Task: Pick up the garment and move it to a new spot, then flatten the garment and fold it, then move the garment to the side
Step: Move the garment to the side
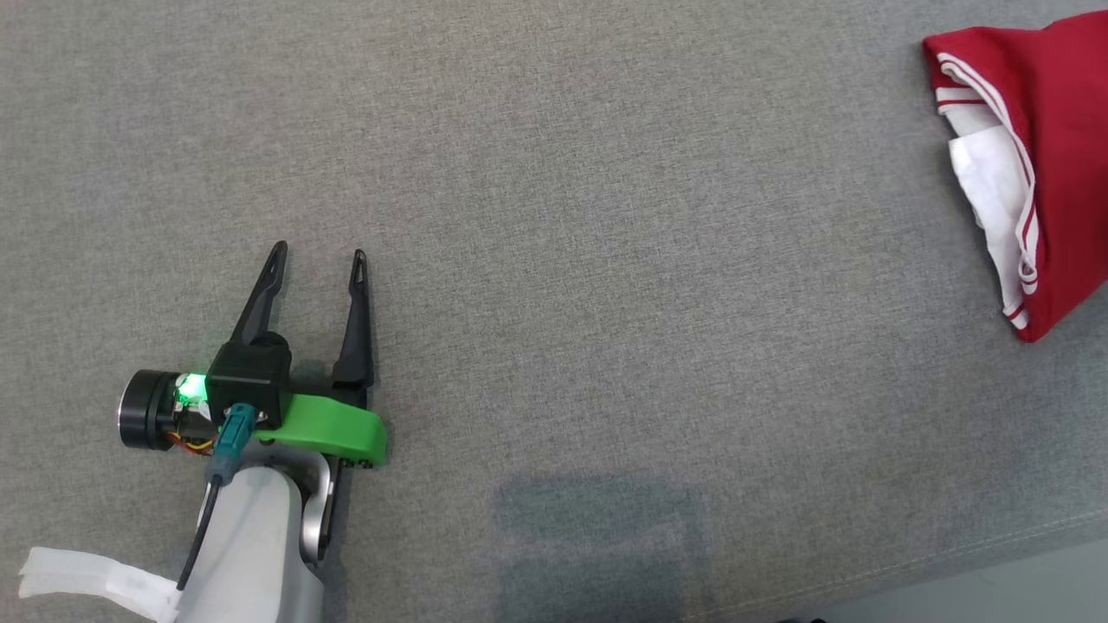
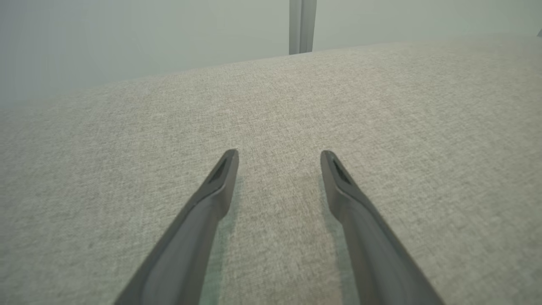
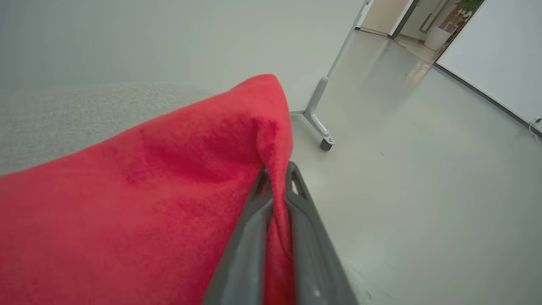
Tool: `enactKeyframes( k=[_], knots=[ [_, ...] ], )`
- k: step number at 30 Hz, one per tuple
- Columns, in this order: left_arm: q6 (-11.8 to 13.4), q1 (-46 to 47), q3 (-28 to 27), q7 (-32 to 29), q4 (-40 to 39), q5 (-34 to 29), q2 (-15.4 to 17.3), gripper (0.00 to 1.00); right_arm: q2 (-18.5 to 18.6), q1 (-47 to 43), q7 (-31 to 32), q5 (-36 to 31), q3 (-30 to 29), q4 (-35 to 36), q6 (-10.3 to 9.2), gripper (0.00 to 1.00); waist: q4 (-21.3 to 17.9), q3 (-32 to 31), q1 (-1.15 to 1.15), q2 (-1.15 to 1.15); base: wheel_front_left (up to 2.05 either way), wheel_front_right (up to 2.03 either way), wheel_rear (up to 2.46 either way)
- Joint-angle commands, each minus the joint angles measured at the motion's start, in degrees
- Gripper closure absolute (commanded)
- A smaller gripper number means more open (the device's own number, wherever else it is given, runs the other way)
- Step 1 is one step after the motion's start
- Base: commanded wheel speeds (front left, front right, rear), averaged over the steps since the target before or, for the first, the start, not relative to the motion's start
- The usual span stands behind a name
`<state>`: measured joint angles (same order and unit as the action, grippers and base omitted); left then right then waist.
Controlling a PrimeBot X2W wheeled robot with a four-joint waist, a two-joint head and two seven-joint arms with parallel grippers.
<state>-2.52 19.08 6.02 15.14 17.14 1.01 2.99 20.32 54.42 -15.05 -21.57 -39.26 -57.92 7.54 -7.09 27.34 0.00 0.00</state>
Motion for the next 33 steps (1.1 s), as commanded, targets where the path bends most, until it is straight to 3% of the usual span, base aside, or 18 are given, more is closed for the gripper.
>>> enactKeyframes(
  k=[1, 2, 6, 9, 14, 21, 30, 33],
  knots=[
    [0.2, 0.7, -0.1, 0.0, 0.3, 0.5, 0.2, 0.0, 0.5, 0.8, -0.2, -1.4, -1.8, 0.5, -0.11, 0.51, 0.0, 0.0, 0.0, 0.0, 0.0, 0.0, 0.0],
    [0.2, 0.7, -0.2, 0.0, 0.3, 0.5, 0.2, 0.0, 0.0, 1.2, -0.2, -2.1, -2.5, 0.7, -0.11, 0.0, 0.0, 0.0, 0.0, 0.0, 0.0, 0.0, 0.0],
    [0.5, 0.6, -0.6, 0.0, 0.3, 0.5, 0.2, 0.0, -1.9, 2.3, -0.2, -3.9, -3.4, 3.1, -0.11, 0.0, -0.3, -0.2, 0.0, 0.0, 0.0, 0.0, 0.0],
    [0.7, 0.6, -0.9, 0.0, 0.3, 0.6, 0.2, 0.0, -3.1, 3.3, -0.2, -2.4, -1.0, 4.8, -0.11, 0.0, -0.2, -0.7, 0.0, 0.0, 0.0, 0.0, 0.0],
    [1.4, 0.1, -1.4, 0.0, 0.2, 1.1, 0.1, 0.0, -6.0, 2.5, -0.2, 5.4, 9.8, 9.8, -0.11, 0.0, 0.4, -2.0, 0.0, 0.0, 0.0, 0.0, 0.0],
    [2.4, -1.6, -2.4, 0.0, 0.0, 2.2, 0.0, 0.0, -10.8, -5.2, -0.2, 17.7, 24.4, 21.2, -0.11, 0.0, 2.0, -5.1, 0.0, 0.0, 0.0, 0.0, 0.0],
    [3.7, -3.5, -2.0, 0.0, 0.5, 5.1, 0.0, 0.0, -14.4, -16.5, -0.2, 24.4, 35.4, 28.8, -0.11, 0.0, 5.1, -9.3, 0.0, 0.0, 0.0, 0.0, 0.0],
    [4.2, -4.0, -2.0, 0.0, 0.5, 5.9, 0.0, 0.0, -15.1, -19.5, -0.2, 25.9, 36.6, 29.3, -0.11, 0.0, 6.0, -10.6, 0.0, 0.0, 0.0, 0.0, 0.0]
  ],
)
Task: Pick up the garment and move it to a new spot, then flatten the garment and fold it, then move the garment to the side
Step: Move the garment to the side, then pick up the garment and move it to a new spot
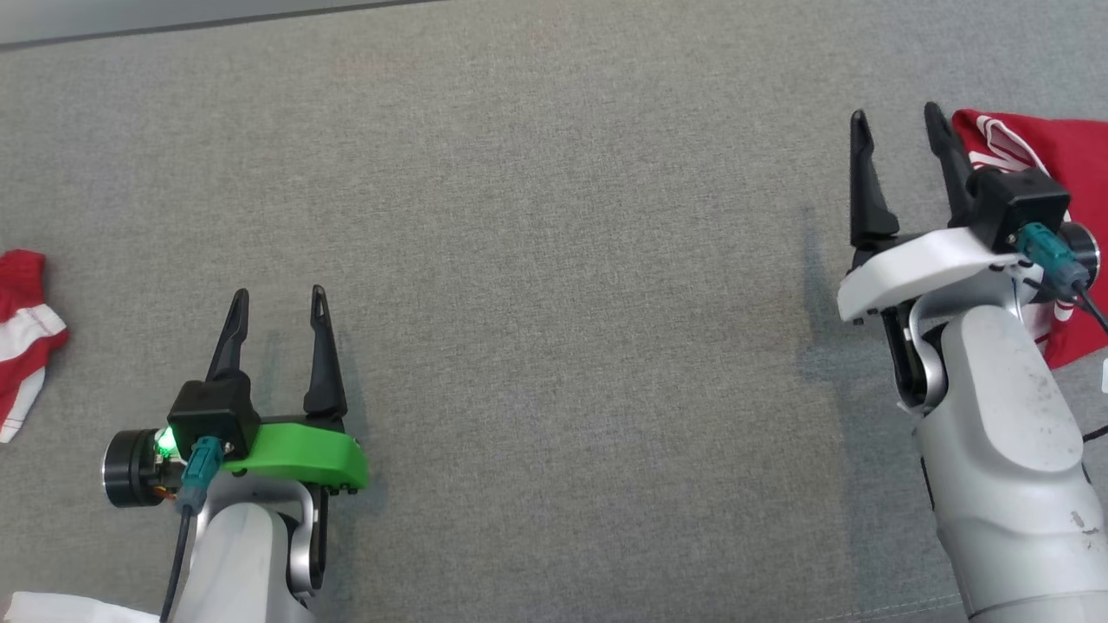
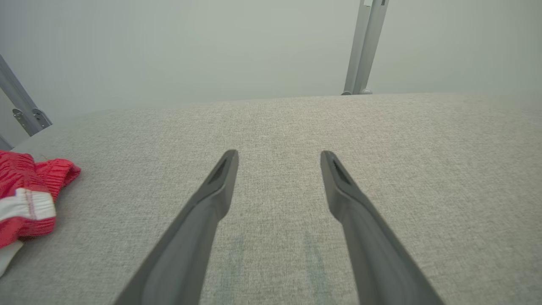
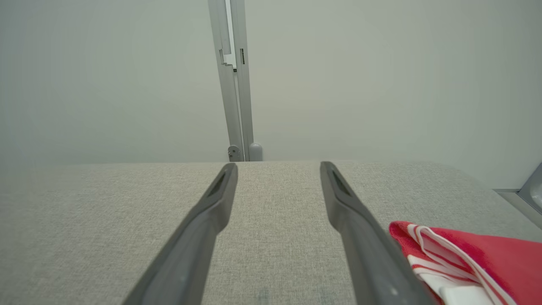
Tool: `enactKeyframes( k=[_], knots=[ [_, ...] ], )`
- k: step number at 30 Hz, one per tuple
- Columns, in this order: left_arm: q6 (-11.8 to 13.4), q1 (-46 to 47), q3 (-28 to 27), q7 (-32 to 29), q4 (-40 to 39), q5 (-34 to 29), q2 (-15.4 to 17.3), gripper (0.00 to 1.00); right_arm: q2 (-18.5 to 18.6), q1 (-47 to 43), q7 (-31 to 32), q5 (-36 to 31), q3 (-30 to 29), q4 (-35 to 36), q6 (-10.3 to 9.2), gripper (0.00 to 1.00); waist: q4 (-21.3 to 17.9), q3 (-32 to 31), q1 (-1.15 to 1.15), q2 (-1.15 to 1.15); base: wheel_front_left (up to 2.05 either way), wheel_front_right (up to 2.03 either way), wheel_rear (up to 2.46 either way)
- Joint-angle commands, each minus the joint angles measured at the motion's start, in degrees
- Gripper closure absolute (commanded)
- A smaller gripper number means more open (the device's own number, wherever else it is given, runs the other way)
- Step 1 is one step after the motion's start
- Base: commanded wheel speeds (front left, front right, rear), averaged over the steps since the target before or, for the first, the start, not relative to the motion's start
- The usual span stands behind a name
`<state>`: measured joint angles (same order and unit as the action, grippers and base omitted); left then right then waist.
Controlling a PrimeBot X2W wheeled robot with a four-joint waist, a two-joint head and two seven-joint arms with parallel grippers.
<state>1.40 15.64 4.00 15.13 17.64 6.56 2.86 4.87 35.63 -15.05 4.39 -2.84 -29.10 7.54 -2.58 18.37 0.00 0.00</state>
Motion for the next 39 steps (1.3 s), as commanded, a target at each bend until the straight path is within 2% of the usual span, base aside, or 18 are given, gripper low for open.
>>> enactKeyframes(
  k=[1, 15, 31, 39],
  knots=[
    [0.5, -0.8, -0.2, 0.0, 0.0, 0.5, 0.1, 0.0, 0.0, -1.6, -0.2, 0.4, 0.5, 0.7, -0.11, 0.0, 1.7, -2.0, 0.0, 0.0, 0.0, 0.0, 0.0],
    [1.3, -5.2, -3.9, 0.0, 0.9, 1.6, 0.1, 0.0, -1.8, -12.5, -0.2, 1.3, 2.2, 2.0, -0.11, 0.0, 2.2, -8.4, 0.0, 0.0, 0.0, 0.0, 0.0],
    [0.8, -10.3, -6.5, 0.0, 2.7, 2.1, 0.1, 0.0, -1.9, -19.6, -0.2, 3.1, 4.7, 2.7, -0.11, 0.0, 1.3, -15.3, 0.0, 0.0, 0.0, 0.0, 0.0],
    [0.7, -11.3, -7.2, 0.0, 2.8, 2.2, 0.1, 0.0, -1.9, -21.1, -0.2, 4.6, 5.1, 3.3, -0.11, 0.0, 1.6, -15.8, 0.0, 0.0, 0.0, 0.0, 0.0]
  ],
)
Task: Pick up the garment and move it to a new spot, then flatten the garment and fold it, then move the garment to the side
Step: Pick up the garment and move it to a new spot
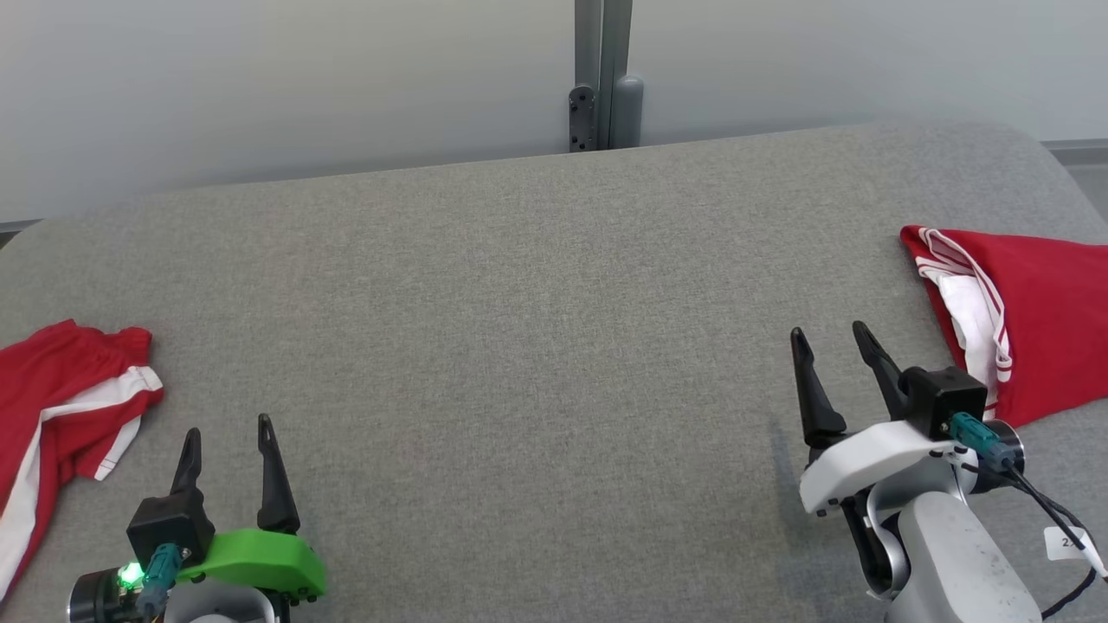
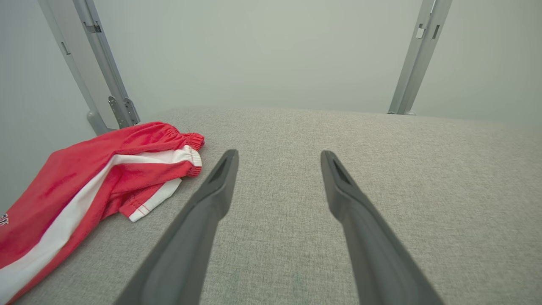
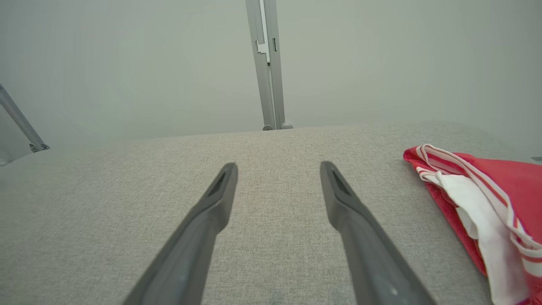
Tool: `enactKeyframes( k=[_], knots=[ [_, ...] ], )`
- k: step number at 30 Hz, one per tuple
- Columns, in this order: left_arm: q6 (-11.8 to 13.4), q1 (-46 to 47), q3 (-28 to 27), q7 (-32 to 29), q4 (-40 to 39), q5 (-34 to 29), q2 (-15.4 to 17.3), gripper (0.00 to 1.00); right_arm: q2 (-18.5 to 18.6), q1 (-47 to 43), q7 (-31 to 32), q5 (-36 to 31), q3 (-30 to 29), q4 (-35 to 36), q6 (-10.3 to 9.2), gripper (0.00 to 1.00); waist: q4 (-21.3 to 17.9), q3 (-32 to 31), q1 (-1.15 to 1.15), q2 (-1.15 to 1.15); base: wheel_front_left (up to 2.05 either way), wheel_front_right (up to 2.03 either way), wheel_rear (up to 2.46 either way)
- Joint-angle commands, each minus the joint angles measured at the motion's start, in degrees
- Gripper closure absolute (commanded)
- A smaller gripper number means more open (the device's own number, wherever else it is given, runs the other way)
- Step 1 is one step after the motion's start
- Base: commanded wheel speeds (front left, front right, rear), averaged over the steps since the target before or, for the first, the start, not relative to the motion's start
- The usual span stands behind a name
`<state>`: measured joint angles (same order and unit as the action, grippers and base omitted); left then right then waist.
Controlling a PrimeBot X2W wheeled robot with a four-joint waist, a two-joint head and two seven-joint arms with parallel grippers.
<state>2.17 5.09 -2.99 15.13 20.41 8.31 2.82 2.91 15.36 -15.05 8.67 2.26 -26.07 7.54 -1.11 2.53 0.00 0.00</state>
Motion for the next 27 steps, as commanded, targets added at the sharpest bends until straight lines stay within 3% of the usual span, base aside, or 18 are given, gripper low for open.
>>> enactKeyframes(
  k=[1, 8, 27],
  knots=[
    [-0.1, -0.8, -0.2, 0.0, 0.0, 0.4, 0.2, 0.0, 0.1, -0.9, -0.2, 0.4, 0.1, 0.3, -0.11, 0.0, 0.2, 0.1, 0.0, 0.0, 0.0, 0.0, 0.0],
    [0.2, 0.2, -0.1, 0.0, -0.2, 0.9, 0.2, 0.0, 0.1, -0.2, -0.2, 0.8, 1.1, 0.7, -0.1, 0.0, 2.6, 0.9, 0.0, 0.0, 0.0, 0.0, 0.0],
    [-0.2, -1.4, -1.8, 0.0, 0.8, 2.4, 0.2, 0.0, 0.1, 0.0, -0.2, 1.6, 4.7, -0.1, -0.1, 0.0, 23.6, 2.4, 0.0, 0.0, 0.0, 0.0, 0.0]
  ],
)
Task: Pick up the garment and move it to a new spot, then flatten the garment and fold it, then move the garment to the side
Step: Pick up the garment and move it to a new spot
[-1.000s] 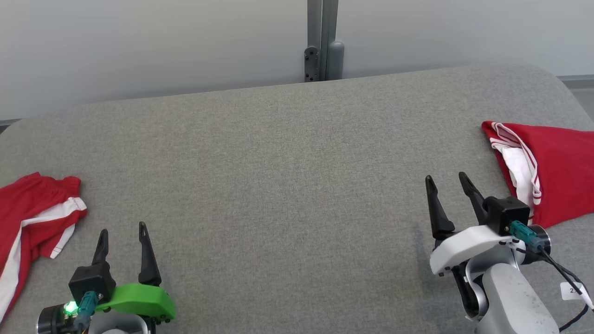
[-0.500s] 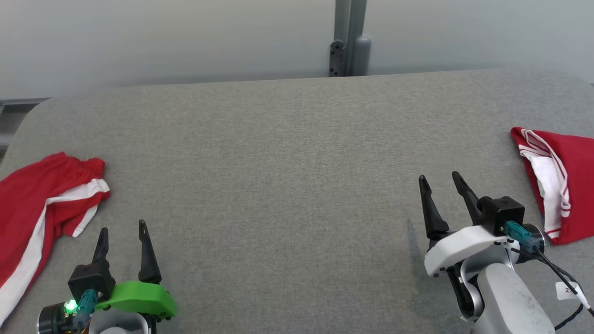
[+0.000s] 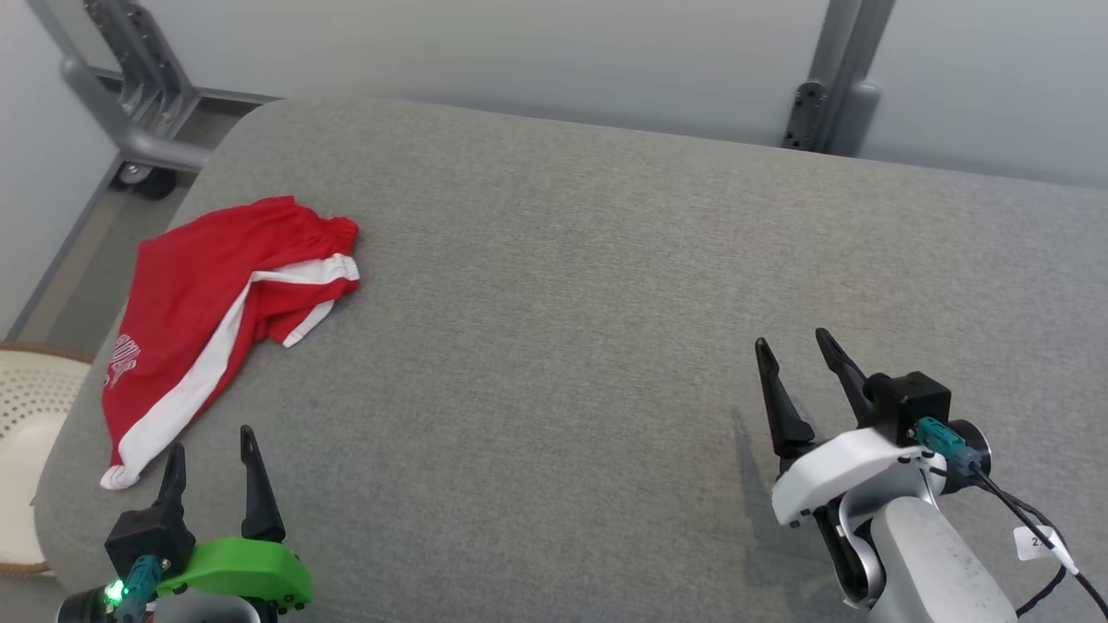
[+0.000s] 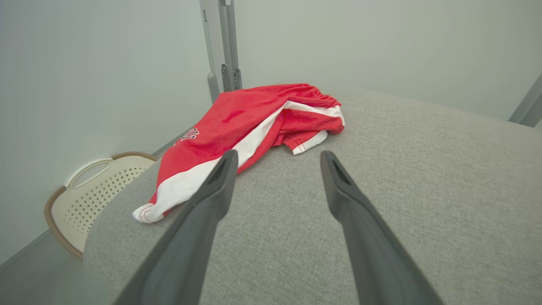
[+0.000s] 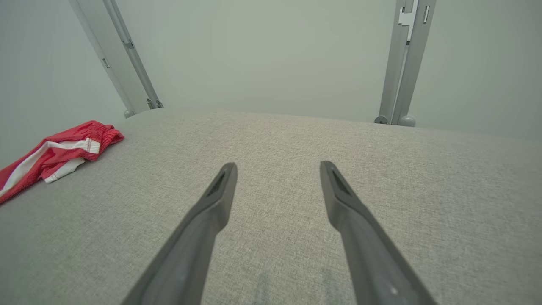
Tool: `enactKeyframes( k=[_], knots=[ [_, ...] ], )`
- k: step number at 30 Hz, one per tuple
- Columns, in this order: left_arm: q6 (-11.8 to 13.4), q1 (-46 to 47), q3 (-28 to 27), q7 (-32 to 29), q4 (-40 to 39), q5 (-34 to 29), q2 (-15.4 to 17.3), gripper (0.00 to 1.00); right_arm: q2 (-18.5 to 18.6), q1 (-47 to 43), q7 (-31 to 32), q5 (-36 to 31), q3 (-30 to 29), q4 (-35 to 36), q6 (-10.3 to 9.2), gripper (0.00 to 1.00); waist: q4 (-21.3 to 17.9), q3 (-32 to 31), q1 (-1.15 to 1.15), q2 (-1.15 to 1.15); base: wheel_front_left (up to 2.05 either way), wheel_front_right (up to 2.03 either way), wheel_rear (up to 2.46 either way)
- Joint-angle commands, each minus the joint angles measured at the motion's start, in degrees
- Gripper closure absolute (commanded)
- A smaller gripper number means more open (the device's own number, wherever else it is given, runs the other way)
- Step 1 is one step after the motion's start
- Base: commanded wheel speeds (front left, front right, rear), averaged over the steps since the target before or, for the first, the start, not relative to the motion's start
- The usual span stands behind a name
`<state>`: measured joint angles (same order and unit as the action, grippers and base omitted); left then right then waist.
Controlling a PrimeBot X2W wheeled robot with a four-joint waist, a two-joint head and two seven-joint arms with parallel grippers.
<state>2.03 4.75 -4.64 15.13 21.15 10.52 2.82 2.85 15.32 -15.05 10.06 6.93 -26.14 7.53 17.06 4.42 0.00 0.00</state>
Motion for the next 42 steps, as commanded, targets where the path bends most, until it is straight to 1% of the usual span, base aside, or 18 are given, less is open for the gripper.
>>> enactKeyframes(
  k=[1, 4, 8, 14, 17, 22, 25, 29, 34, 42],
  knots=[
    [0.0, -1.2, -0.3, 0.0, 0.0, 0.1, 0.2, 0.0, 0.1, 0.3, -0.2, 0.2, 0.4, 0.0, -0.09, 0.0, 6.1, 0.6, 0.0, 0.0, 0.0, 0.0, 0.0],
    [0.2, -1.7, -1.4, 0.0, -0.2, 0.5, 0.2, 0.0, 0.2, 0.7, -0.2, 0.4, 1.4, -0.1, -0.09, 0.0, 7.8, 1.0, 0.0, 0.0, 0.0, 0.0, 0.0],
    [0.3, -2.1, -1.9, 0.0, -0.5, 0.8, 0.2, 0.0, 0.2, 1.1, -0.2, 0.4, 1.8, -0.3, -0.09, 0.0, 9.0, 1.6, 0.0, 0.0, 0.0, 0.0, 0.0],
    [0.7, -1.5, -2.4, 0.0, -0.4, 1.7, 0.2, 0.0, 0.2, 1.6, -0.2, -0.1, 2.9, -0.4, -0.09, 0.0, 8.3, 2.6, 0.0, 0.0, 0.0, 0.0, 0.0],
    [0.7, -0.2, -2.5, 0.0, 0.6, 1.1, 0.2, 0.0, 0.2, 2.1, -0.2, -0.9, 3.0, -0.4, -0.09, 0.0, 7.2, 3.6, 0.0, 0.0, 0.0, 0.0, 0.0],
    [-1.8, 3.3, -5.5, 0.0, 3.9, 1.4, 0.2, 0.0, 0.2, 3.5, -0.2, -2.5, 3.0, 0.0, -0.09, 0.0, 4.6, 6.2, 0.0, 0.0, 0.0, 0.0, 0.0],
    [-3.9, 6.5, -7.2, 0.0, 6.3, 3.1, 0.2, 0.0, 0.6, 4.5, -0.2, -3.0, 2.8, 0.4, -0.09, 0.0, 2.9, 8.1, 0.0, 0.0, 0.0, 0.0, 0.0],
    [-5.7, 10.8, -9.7, 0.0, 10.0, 2.9, 0.2, 0.0, 1.2, 5.8, -0.2, -3.3, 2.2, 1.4, -0.1, 0.0, 0.7, 10.9, 0.0, 0.0, 0.0, 0.0, 0.0],
    [-7.0, 15.7, -12.8, 0.0, 13.2, 1.5, 0.6, 0.0, 2.4, 7.4, -0.2, -3.6, 2.8, 3.0, -0.09, 0.0, -2.0, 14.5, 0.0, 0.0, 0.0, 0.0, 0.0],
    [-8.0, 23.3, -15.6, 0.0, 20.8, 0.1, 3.9, 0.0, 3.1, 9.6, -0.2, -3.0, 3.7, 5.5, -0.1, 0.0, -6.4, 18.9, 0.0, 0.0, 0.0, 0.0, 0.0]
  ],
)
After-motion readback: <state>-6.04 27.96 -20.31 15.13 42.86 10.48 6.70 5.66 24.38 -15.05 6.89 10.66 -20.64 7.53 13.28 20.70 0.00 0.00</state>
